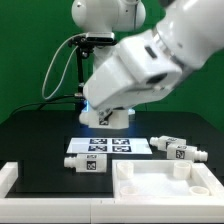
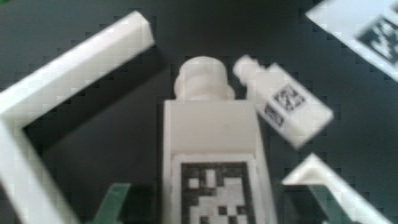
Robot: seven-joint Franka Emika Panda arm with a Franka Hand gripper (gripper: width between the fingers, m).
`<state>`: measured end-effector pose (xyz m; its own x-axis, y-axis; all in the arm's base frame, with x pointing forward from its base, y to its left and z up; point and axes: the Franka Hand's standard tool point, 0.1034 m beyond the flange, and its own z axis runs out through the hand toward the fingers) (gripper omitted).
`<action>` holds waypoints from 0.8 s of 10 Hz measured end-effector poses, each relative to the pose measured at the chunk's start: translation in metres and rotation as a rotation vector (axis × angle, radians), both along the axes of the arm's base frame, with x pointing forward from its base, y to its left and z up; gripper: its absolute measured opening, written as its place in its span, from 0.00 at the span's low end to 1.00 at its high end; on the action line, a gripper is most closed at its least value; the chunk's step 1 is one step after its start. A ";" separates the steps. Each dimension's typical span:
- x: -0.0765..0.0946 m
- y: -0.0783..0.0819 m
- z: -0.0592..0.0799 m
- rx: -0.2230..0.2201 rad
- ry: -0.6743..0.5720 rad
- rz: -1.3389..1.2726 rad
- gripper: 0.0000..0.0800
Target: Assemble one leg
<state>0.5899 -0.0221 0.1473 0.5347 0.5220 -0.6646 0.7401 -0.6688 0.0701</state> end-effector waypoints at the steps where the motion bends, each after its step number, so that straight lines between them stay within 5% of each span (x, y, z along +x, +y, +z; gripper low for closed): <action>1: 0.007 0.005 0.008 0.041 -0.057 -0.019 0.36; 6: 0.013 -0.006 0.008 0.214 -0.312 -0.012 0.36; 8: 0.003 0.025 -0.001 0.327 -0.360 -0.154 0.36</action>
Offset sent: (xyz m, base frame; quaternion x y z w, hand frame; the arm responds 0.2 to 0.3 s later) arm 0.0000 0.0000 0.0000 0.0000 0.1938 0.0000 0.9810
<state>0.5924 0.0033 0.1466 0.7866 0.5693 -0.2390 0.5990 -0.7976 0.0716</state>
